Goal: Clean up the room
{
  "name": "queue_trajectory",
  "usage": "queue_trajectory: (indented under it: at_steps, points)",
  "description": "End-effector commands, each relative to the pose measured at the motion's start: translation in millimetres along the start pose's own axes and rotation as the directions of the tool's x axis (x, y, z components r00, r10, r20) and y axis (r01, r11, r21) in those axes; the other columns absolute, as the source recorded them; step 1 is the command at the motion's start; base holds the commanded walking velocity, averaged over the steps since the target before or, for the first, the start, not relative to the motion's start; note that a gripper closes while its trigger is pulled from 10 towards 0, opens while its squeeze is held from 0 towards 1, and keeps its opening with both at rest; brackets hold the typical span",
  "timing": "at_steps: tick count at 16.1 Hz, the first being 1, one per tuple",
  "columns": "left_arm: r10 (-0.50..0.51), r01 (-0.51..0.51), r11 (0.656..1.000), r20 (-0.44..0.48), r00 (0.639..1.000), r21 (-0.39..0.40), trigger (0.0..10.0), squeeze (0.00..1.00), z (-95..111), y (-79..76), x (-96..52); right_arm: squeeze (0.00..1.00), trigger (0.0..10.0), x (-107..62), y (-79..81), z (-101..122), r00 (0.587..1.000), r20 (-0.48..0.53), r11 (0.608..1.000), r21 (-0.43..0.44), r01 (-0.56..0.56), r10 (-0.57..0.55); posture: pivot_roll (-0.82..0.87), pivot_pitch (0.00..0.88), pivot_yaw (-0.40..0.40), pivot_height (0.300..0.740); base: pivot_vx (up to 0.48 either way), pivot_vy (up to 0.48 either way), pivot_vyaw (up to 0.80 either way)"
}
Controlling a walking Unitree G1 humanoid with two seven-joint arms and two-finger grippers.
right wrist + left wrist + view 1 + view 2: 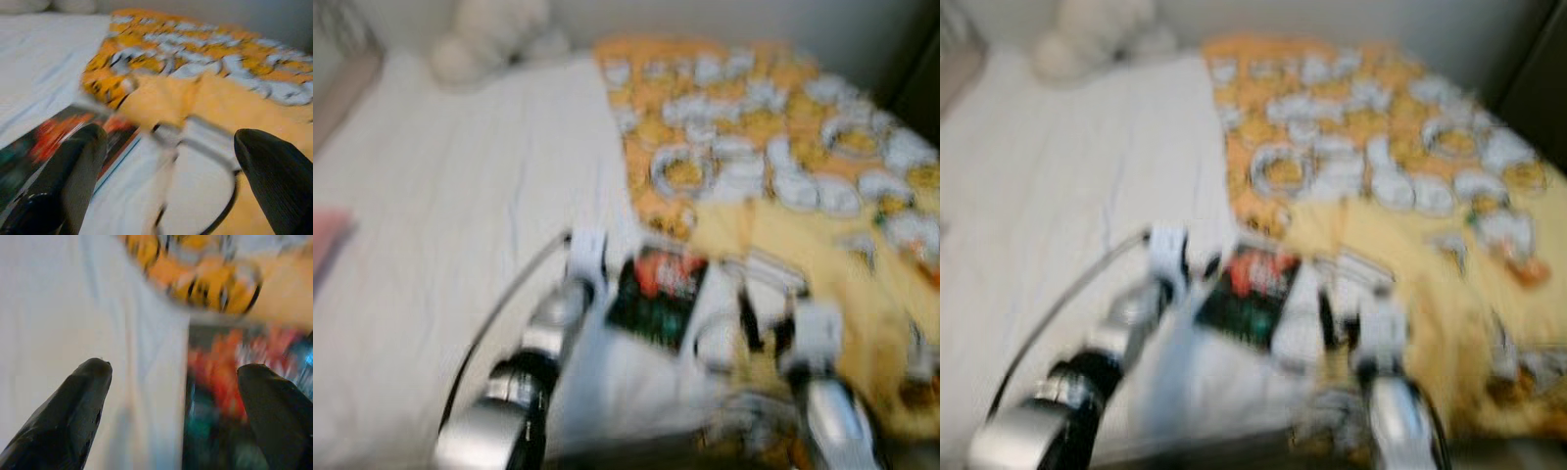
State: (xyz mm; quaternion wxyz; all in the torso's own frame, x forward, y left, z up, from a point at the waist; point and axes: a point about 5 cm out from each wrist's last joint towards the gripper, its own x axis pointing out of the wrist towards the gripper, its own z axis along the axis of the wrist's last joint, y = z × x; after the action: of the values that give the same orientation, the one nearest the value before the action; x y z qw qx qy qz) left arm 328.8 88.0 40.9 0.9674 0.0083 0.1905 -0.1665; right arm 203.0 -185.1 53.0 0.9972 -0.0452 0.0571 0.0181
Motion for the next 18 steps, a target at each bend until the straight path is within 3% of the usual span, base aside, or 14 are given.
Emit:
queue_trajectory:
  at_steps: [1,4,6,10,13,15,18]
  points:
    - [-0.024,0.024,0.997,-0.007,1.000,0.069,10.0,0.00,2,-14.7,4.4,0.00,10.0,-7.4,3.6,-2,1.000,-0.022,1.000,-0.018,-0.010,0.009,-0.12,0.055,0.015,0.740,0.000,0.000,0.00]
    - [-0.018,0.022,0.988,-0.028,0.999,0.152,10.0,0.00,-11,-28.4,3.4,0.00,10.0,-23.9,20.9,-8,0.999,-0.049,1.000,0.024,-0.003,0.004,-0.15,0.135,0.057,0.740,0.000,0.000,0.00]
    - [0.016,-0.011,0.985,-0.023,1.000,0.175,10.0,0.00,-12,-28.7,3.2,0.00,10.0,-34.4,25.4,-6,0.998,-0.056,0.999,0.032,-0.005,0.006,-0.16,0.158,0.058,0.740,0.000,0.000,0.00]
    - [0.050,-0.041,0.971,-0.033,0.998,0.235,10.0,0.00,-13,-28.3,3.7,0.00,10.0,-60.9,17.6,-6,0.994,-0.105,1.000,0.000,-0.009,0.009,-0.23,0.210,0.049,0.740,0.000,0.000,0.00]
    - [0.144,-0.139,0.975,-0.018,0.989,0.175,10.0,0.00,-2,-14.1,6.5,0.00,10.0,-80.0,7.0,1,0.992,-0.128,0.999,-0.036,0.002,-0.006,-0.28,0.242,0.028,0.740,0.000,0.000,0.00]
    - [0.166,-0.162,0.981,-0.039,0.985,0.105,10.0,0.00,2,-7.0,7.6,0.00,10.0,-89.1,9.6,0,0.988,-0.156,1.000,-0.027,0.001,-0.005,-0.29,0.249,0.023,0.740,0.000,0.000,0.00]
    - [0.101,-0.112,0.992,-0.147,0.984,-0.066,10.0,0.00,-13,-7.5,5.0,0.00,10.0,-95.6,15.3,-3,0.982,-0.186,1.000,-0.015,-0.019,0.016,-0.29,0.249,0.014,0.740,0.000,0.000,0.00]
